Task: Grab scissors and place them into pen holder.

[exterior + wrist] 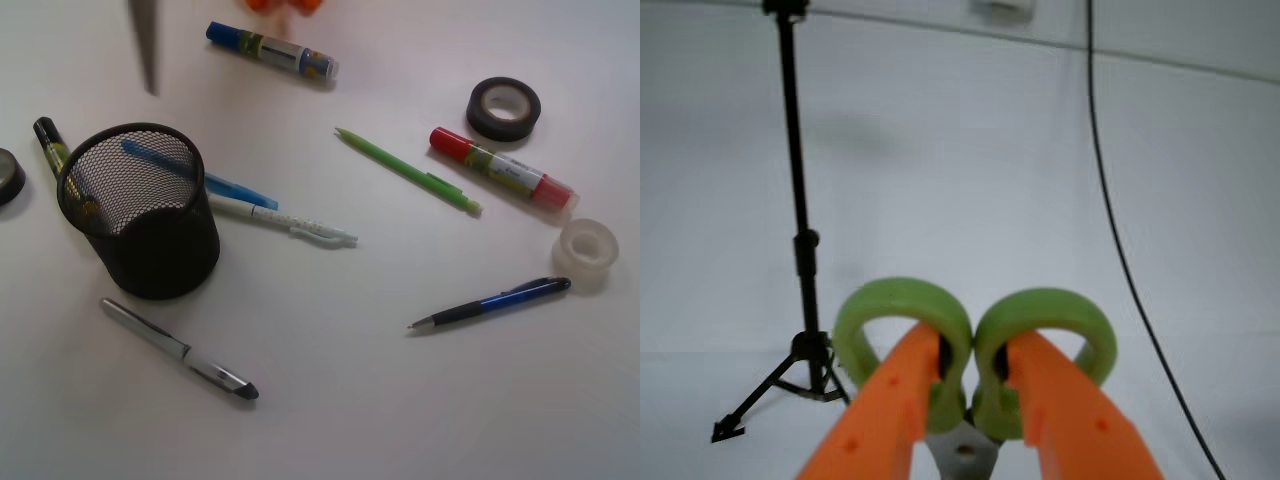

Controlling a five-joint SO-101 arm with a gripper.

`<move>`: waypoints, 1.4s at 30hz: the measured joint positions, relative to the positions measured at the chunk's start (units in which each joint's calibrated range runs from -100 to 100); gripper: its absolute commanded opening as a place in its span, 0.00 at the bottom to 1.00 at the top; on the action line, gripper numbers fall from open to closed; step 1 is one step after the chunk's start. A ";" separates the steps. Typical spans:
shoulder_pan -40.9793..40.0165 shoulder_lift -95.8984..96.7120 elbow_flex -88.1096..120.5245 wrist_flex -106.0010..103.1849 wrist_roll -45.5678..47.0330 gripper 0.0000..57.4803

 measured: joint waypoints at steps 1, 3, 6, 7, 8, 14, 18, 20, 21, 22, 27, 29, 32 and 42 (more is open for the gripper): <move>1.11 -0.09 0.00 -0.35 -0.20 0.00; 3.26 0.00 0.63 0.17 -0.44 0.00; 6.81 -1.22 4.94 4.06 -0.49 0.00; 7.33 -2.35 7.19 5.87 -0.49 0.00; 7.70 -4.70 11.68 8.29 -0.49 0.00; 7.62 -7.93 23.81 0.86 -0.73 0.00; 6.07 -8.01 29.02 -2.85 -2.88 0.00; 6.07 -8.10 32.35 -6.31 -3.13 0.00; 6.66 -8.10 33.60 -8.03 -3.22 0.00; 6.88 -8.10 34.77 -9.16 -3.37 0.00; 5.70 -4.44 36.03 -14.69 -3.57 0.28; 5.25 -1.83 36.03 -18.49 -3.57 0.44; 4.14 0.00 36.39 -20.82 -3.57 0.54; 3.85 0.35 36.48 -21.43 -3.08 0.56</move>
